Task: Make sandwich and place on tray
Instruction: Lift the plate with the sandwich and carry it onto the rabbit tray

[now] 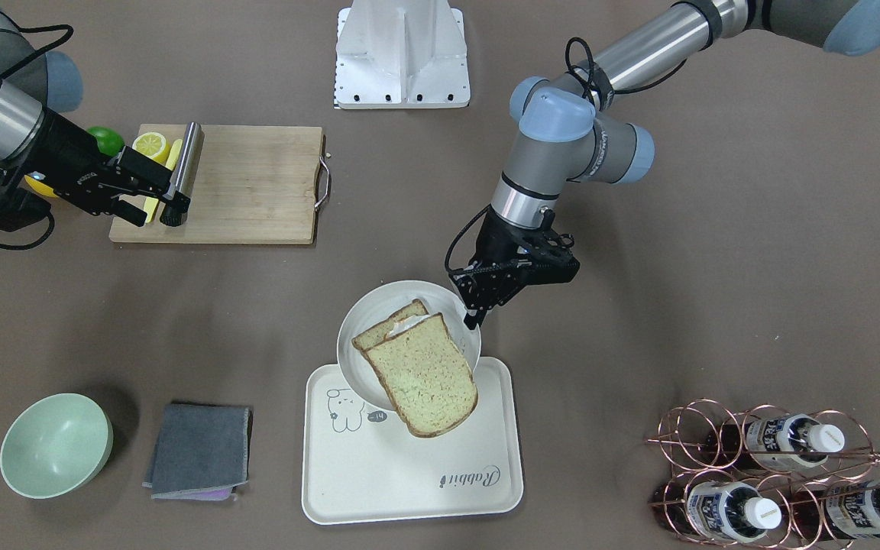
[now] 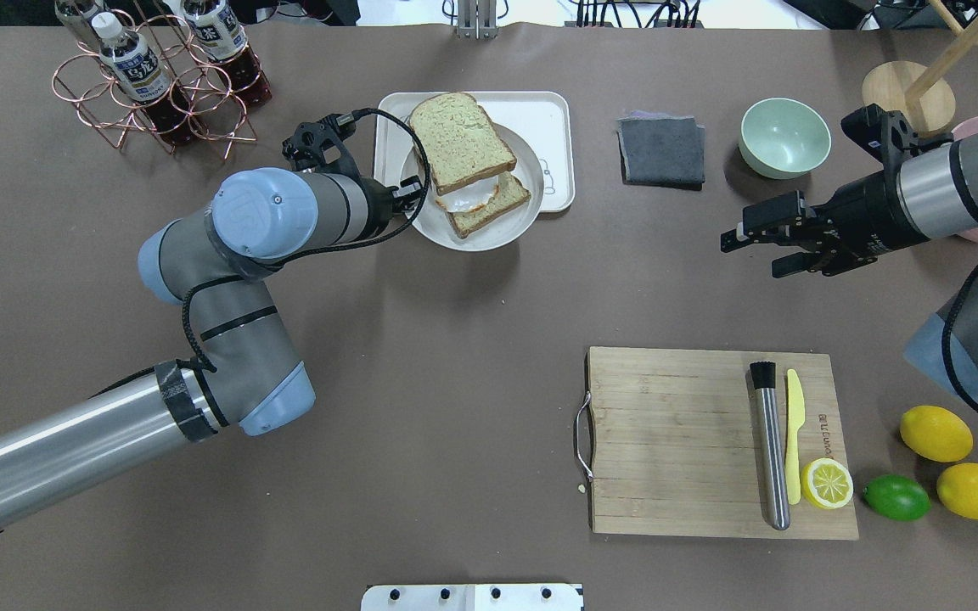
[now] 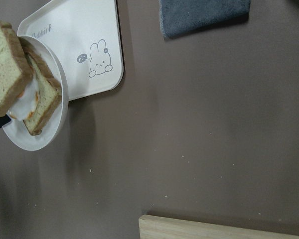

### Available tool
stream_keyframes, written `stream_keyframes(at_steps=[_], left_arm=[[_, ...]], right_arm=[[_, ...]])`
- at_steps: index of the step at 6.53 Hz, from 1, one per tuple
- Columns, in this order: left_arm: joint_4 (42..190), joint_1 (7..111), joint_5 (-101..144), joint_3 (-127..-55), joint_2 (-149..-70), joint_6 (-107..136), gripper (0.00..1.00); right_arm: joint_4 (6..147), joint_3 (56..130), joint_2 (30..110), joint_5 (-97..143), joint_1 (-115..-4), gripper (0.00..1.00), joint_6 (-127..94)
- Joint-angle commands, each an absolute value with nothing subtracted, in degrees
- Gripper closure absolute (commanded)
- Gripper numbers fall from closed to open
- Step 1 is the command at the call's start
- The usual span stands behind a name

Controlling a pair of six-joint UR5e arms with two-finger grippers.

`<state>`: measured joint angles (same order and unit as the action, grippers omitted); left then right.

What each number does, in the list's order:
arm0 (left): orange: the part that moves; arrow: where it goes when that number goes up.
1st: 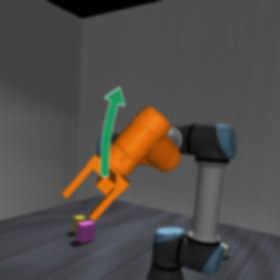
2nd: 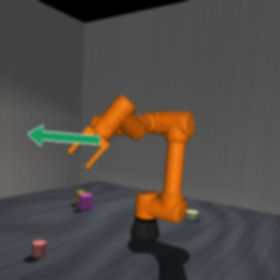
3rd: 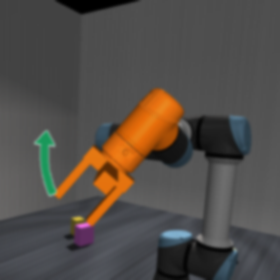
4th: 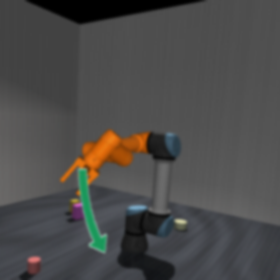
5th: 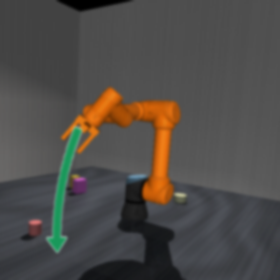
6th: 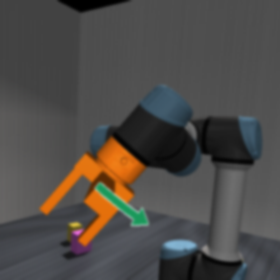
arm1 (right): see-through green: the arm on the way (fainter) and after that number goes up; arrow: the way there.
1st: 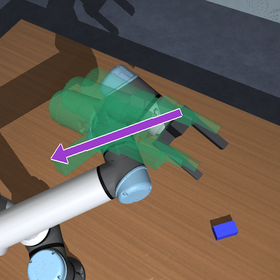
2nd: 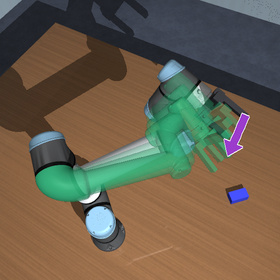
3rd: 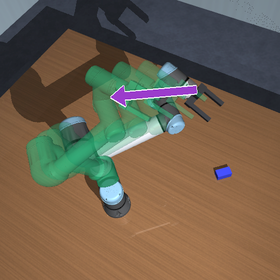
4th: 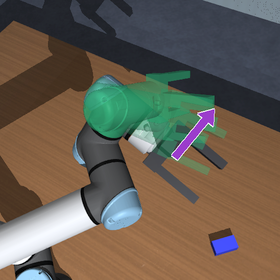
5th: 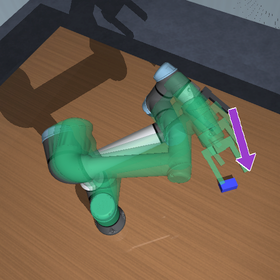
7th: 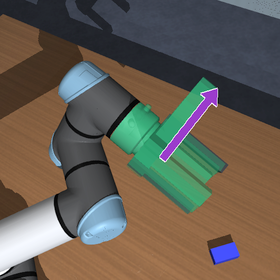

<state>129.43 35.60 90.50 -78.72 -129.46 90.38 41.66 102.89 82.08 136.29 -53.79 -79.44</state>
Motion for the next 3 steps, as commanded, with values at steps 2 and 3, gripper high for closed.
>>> stream_keyframes(at_steps=[2,3], left_arm=[[132.52,37.18,90.26,-68.15,-134.64,90.26,1.00],[133.24,37.26,90.18,-66.03,-135.08,90.26,1.00]], right_arm=[[41.66,102.57,82.00,136.14,-53.70,0.01,-79.45],[41.75,102.39,81.91,136.14,-53.70,0.01,-79.37]])
